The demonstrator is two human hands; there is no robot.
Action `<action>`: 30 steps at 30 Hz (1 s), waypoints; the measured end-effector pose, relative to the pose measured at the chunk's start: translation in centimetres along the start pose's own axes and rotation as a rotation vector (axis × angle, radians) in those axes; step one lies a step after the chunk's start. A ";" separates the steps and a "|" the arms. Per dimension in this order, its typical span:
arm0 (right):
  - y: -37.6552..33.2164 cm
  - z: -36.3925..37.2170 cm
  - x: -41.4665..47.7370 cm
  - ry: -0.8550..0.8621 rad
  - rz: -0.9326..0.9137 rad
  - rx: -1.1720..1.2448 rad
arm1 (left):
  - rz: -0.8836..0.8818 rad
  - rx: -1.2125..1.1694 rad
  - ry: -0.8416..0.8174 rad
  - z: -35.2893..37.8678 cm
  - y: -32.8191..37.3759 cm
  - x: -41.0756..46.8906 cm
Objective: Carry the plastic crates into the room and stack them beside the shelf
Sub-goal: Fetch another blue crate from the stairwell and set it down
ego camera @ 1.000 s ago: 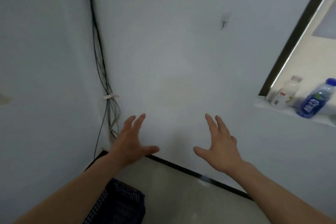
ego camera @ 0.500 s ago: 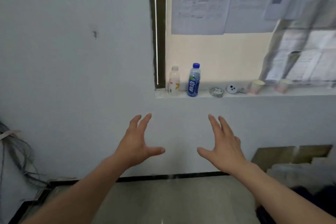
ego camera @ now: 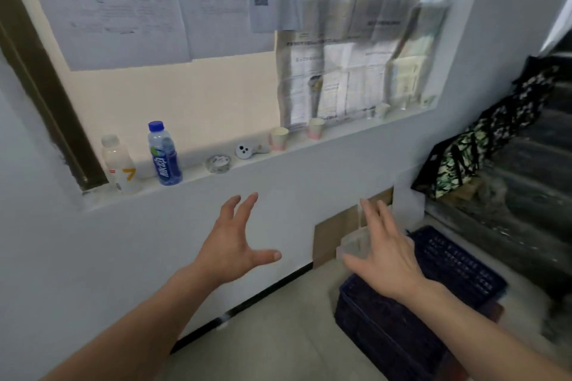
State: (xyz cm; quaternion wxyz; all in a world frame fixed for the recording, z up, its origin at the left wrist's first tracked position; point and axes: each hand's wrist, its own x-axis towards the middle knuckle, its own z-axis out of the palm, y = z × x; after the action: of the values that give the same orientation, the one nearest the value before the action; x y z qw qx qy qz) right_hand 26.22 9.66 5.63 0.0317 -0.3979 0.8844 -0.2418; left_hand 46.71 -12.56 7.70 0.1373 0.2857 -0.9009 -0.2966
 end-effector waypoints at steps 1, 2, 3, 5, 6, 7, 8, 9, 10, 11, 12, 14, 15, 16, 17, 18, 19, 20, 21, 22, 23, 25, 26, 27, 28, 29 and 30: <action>1.3 -0.5 -0.1 0.015 0.043 -0.011 | 0.028 -0.006 -0.030 0.9 0.7 1.4; 2.6 -1.0 -0.2 0.029 0.089 -0.024 | 0.056 -0.012 -0.059 1.8 1.4 2.7; 3.8 -1.5 -0.3 0.042 0.132 -0.039 | 0.087 -0.019 -0.086 2.7 2.2 4.0; 6.0 -2.3 -0.6 0.063 0.219 -0.063 | 0.145 -0.034 -0.135 4.5 3.6 6.5; 7.0 -2.7 -0.8 0.074 0.260 -0.073 | 0.170 -0.040 -0.158 5.4 4.2 7.5; 8.1 -3.0 -1.0 0.087 0.302 -0.082 | 0.196 -0.043 -0.183 6.3 4.8 8.6; 9.1 -3.3 -1.3 0.101 0.341 -0.089 | 0.223 -0.040 -0.208 7.3 5.3 9.6; 10.0 -3.6 -1.5 0.111 0.378 -0.092 | 0.246 -0.034 -0.231 8.2 5.8 10.5; 10.9 -3.7 -1.9 0.120 0.413 -0.087 | 0.268 -0.031 -0.253 9.1 6.2 11.4; 11.7 -3.8 -2.2 0.131 0.447 -0.079 | 0.286 -0.032 -0.273 9.9 6.6 12.3; 12.5 -3.8 -2.6 0.141 0.477 -0.074 | 0.300 -0.034 -0.291 10.8 7.1 13.0; 14.1 -3.7 -3.2 0.152 0.517 -0.089 | 0.312 -0.041 -0.330 12.5 7.9 14.4; 14.9 -3.7 -3.4 0.159 0.528 -0.098 | 0.314 -0.049 -0.356 13.2 8.4 15.0; 15.8 -3.7 -3.4 0.166 0.541 -0.102 | 0.318 -0.058 -0.382 14.0 8.9 15.7; 16.6 -3.8 -3.4 0.172 0.557 -0.107 | 0.326 -0.063 -0.402 14.7 9.5 16.3; 17.5 -3.9 -3.2 0.175 0.579 -0.110 | 0.333 -0.064 -0.419 15.6 10.1 17.0; 18.4 -4.0 -3.0 0.173 0.600 -0.110 | 0.340 -0.065 -0.432 16.4 10.6 17.7; 19.3 -4.1 -2.8 0.169 0.618 -0.103 | 0.342 -0.067 -0.442 17.5 11.1 18.5; 20.3 -4.1 -2.5 0.165 0.630 -0.092 | 0.344 -0.067 -0.446 18.5 11.6 19.3; 21.4 -4.1 -2.1 0.161 0.637 -0.080 | 0.343 -0.061 -0.445 19.6 12.2 20.1; 22.6 -4.1 -1.7 0.156 0.645 -0.071 | 0.340 -0.046 -0.442 20.6 12.7 21.0; 25.6 -4.1 -0.5 0.145 0.662 -0.055 | 0.321 -0.018 -0.445 22.9 13.8 22.8; 27.2 -4.0 0.1 0.142 0.667 -0.046 | 0.303 -0.012 -0.452 24.0 14.4 23.7; 28.9 -3.9 0.7 0.140 0.668 -0.040 | 0.284 -0.006 -0.457 25.2 15.0 24.6; 30.4 -3.9 1.3 0.136 0.671 -0.034 | 0.272 0.004 -0.460 26.3 15.6 25.5; 32.0 -4.0 2.0 0.124 0.679 -0.029 | 0.263 0.016 -0.460 27.4 16.2 26.4; 33.4 -4.1 2.7 0.106 0.684 -0.026 | 0.251 0.020 -0.461 28.4 16.7 27.3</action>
State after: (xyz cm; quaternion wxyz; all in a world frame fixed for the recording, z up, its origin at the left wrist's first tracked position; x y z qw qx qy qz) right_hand 0.37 28.32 -5.50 0.0599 -0.0658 0.9700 -0.2262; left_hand 5.84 -4.87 -2.28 -0.0385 0.0980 -0.9397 -0.3254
